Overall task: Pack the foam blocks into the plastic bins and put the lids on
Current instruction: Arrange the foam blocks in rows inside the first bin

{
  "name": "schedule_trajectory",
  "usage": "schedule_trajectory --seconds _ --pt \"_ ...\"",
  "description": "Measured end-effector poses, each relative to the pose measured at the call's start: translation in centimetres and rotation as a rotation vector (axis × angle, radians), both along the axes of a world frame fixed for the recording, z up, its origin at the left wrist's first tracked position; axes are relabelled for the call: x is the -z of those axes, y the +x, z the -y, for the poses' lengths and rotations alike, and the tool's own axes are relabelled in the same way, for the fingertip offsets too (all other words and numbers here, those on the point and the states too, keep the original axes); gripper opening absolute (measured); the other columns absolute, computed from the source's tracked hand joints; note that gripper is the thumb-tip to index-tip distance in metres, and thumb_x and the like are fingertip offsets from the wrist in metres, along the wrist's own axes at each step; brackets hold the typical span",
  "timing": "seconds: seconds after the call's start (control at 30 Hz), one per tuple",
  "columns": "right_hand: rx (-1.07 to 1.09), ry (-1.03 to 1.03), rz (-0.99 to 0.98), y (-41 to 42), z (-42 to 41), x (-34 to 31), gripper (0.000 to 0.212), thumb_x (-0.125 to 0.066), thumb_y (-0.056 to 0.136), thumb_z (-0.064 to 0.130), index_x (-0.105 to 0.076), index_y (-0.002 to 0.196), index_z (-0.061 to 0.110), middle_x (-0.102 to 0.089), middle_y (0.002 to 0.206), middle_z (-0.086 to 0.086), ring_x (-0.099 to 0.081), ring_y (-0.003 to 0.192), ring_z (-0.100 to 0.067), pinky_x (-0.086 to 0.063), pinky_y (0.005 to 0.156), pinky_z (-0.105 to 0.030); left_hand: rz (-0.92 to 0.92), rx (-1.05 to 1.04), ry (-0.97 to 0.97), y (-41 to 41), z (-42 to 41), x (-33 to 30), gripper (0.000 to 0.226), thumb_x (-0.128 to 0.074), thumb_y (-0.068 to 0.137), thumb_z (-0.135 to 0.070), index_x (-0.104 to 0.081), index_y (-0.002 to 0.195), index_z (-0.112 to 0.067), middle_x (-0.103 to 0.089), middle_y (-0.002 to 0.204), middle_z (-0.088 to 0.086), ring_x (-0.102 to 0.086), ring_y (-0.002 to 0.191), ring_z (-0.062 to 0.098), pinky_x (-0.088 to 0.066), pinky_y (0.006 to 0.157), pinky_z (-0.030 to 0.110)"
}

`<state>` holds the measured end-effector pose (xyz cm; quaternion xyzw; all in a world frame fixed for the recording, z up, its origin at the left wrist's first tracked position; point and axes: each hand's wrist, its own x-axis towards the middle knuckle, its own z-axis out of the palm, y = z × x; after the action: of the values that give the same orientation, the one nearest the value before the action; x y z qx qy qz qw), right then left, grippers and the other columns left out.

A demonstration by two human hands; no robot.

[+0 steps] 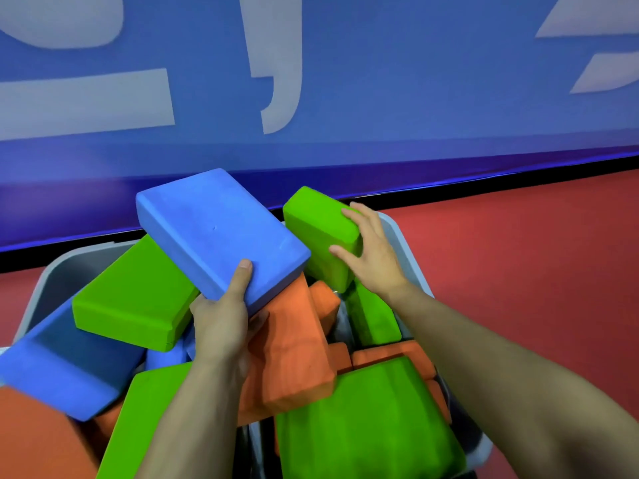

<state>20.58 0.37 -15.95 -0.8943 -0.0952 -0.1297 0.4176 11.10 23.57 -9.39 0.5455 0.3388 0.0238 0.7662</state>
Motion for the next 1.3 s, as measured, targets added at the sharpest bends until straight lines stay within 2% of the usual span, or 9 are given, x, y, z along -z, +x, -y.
schedule_trajectory --seconds 0.2,0.37,0.47,0.57,0.8,0.93,1.1,1.17,1.3 --pt "-0.099 -0.256 -0.328 1.8 -0.4 1.9 0.09 -0.077 0.085 0.038 -0.024 0.157 0.033 -0.03 0.151 0.005 -0.049 0.131 -0.024 -0.042 0.108 -0.044 0.01 0.003 -0.049 0.1 -0.3 0.0 0.053 -0.083 0.08 -0.039 -0.065 0.124 -0.016 -0.074 0.117 -0.003 -0.071 0.105 0.021 -0.061 0.073 0.044" --pt "-0.239 -0.091 -0.312 3.5 -2.7 2.2 0.08 -0.078 0.086 0.019 -0.035 0.153 0.023 -0.031 0.158 -0.004 -0.033 0.146 -0.019 -0.026 0.122 -0.036 0.021 -0.021 -0.078 0.2 -0.5 0.0 0.059 -0.085 0.079 -0.038 -0.062 0.127 -0.013 -0.072 0.12 -0.001 -0.071 0.106 0.024 -0.061 0.072 0.042" --pt "-0.215 -0.059 -0.453 3.7 -2.6 3.2 0.088 -0.073 0.092 0.021 -0.019 0.16 0.03 -0.012 0.168 -0.007 -0.014 0.154 -0.015 -0.015 0.123 -0.027 0.027 -0.015 -0.08 0.1 -0.4 -0.1 0.052 -0.083 0.081 -0.036 -0.065 0.124 -0.013 -0.073 0.118 -0.001 -0.071 0.106 0.023 -0.061 0.071 0.04" --pt "-0.203 -0.092 -0.651 3.0 -2.0 4.7 0.095 -0.071 0.093 0.026 -0.005 0.161 0.034 -0.018 0.166 -0.011 -0.028 0.15 -0.024 -0.027 0.117 -0.026 0.019 -0.006 -0.079 0.1 -0.3 -0.3 0.048 -0.082 0.082 -0.035 -0.067 0.122 -0.013 -0.073 0.117 0.0 -0.071 0.106 0.023 -0.061 0.07 0.039" --pt "0.13 0.133 -0.915 0.1 -0.6 8.6 0.051 -0.076 0.085 0.047 -0.051 0.119 0.02 -0.058 0.094 -0.003 -0.058 0.075 -0.016 -0.048 0.065 -0.032 0.016 0.007 -0.082 -0.1 -0.2 -0.5 0.043 -0.079 0.085 -0.034 -0.067 0.122 -0.014 -0.073 0.118 -0.002 -0.069 0.108 0.021 -0.062 0.068 0.037" --pt "0.068 0.221 -1.033 -1.5 -2.5 9.3 0.072 -0.068 0.084 0.062 -0.04 0.142 0.032 -0.055 0.128 0.004 -0.056 0.111 -0.018 -0.047 0.074 -0.032 0.009 0.017 -0.054 0.0 0.0 -0.4 0.041 -0.078 0.086 -0.035 -0.067 0.121 -0.016 -0.074 0.115 -0.003 -0.07 0.102 0.018 -0.062 0.07 0.039" --pt "0.014 0.039 -0.9 -0.7 -4.2 10.7 0.098 -0.065 0.071 0.075 -0.033 0.152 0.032 -0.058 0.141 -0.004 -0.06 0.108 -0.02 -0.05 0.075 -0.026 -0.009 0.031 0.006 0.0 -0.4 0.0 0.043 -0.079 0.084 -0.041 -0.068 0.119 -0.018 -0.076 0.111 -0.006 -0.071 0.094 0.012 -0.059 0.077 0.038" --pt "-0.005 -0.037 -0.97 -0.6 -4.2 10.1 0.106 -0.053 0.058 0.086 -0.031 0.15 0.04 -0.063 0.13 -0.004 -0.065 0.095 -0.025 -0.053 0.065 -0.031 -0.023 0.016 -0.005 0.0 -0.5 0.0 0.045 -0.079 0.083 -0.041 -0.067 0.119 -0.018 -0.075 0.11 -0.005 -0.07 0.094 0.014 -0.06 0.077 0.04" --pt "-0.106 -0.113 -1.018 -1.0 -3.3 9.6 0.057 -0.056 0.085 0.073 -0.053 0.114 0.024 -0.063 0.081 -0.003 -0.058 0.057 -0.021 -0.047 0.05 -0.027 -0.023 0.017 -0.008 0.0 -0.4 -0.1 0.043 -0.079 0.084 -0.04 -0.067 0.119 -0.019 -0.075 0.109 -0.006 -0.071 0.094 0.013 -0.06 0.076 0.038"
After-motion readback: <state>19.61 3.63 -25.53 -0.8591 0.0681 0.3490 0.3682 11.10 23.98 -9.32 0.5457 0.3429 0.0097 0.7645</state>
